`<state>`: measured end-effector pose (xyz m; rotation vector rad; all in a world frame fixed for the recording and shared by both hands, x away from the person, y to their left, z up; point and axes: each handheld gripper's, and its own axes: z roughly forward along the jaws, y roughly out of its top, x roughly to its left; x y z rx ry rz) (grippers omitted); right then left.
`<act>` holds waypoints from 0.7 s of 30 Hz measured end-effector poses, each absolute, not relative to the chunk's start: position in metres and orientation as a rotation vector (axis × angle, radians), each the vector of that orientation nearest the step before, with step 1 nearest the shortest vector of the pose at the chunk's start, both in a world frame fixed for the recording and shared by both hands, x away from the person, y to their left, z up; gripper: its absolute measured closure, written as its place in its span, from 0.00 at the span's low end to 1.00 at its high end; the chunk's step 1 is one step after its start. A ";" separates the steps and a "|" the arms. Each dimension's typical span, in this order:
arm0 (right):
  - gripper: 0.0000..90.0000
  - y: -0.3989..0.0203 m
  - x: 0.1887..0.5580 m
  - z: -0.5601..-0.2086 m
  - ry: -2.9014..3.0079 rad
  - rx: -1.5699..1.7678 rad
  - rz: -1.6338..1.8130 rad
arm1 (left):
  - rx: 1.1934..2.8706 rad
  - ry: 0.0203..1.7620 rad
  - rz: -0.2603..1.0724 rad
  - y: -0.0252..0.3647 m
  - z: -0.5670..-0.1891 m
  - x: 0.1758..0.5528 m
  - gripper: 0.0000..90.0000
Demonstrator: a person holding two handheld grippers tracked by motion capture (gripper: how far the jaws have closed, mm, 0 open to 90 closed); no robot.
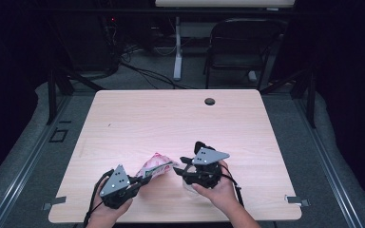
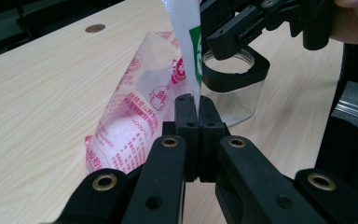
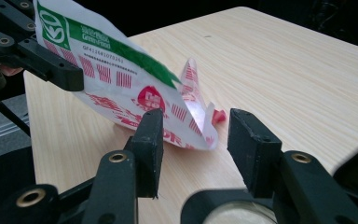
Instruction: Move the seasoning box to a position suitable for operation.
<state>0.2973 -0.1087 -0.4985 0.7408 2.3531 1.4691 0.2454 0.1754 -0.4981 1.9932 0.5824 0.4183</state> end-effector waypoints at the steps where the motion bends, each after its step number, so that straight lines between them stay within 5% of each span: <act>1: 0.62 -0.107 0.298 -0.499 2.355 0.737 1.472 | 1.994 0.586 0.419 0.176 -0.498 0.245 1.00; 17: 0.74 -0.081 0.297 -0.501 2.481 0.604 1.444 | 1.992 0.602 0.425 0.180 -0.499 0.242 1.00; 21: 0.85 -0.081 0.295 -0.501 2.493 0.589 1.445 | 1.998 0.596 0.420 0.177 -0.500 0.243 1.00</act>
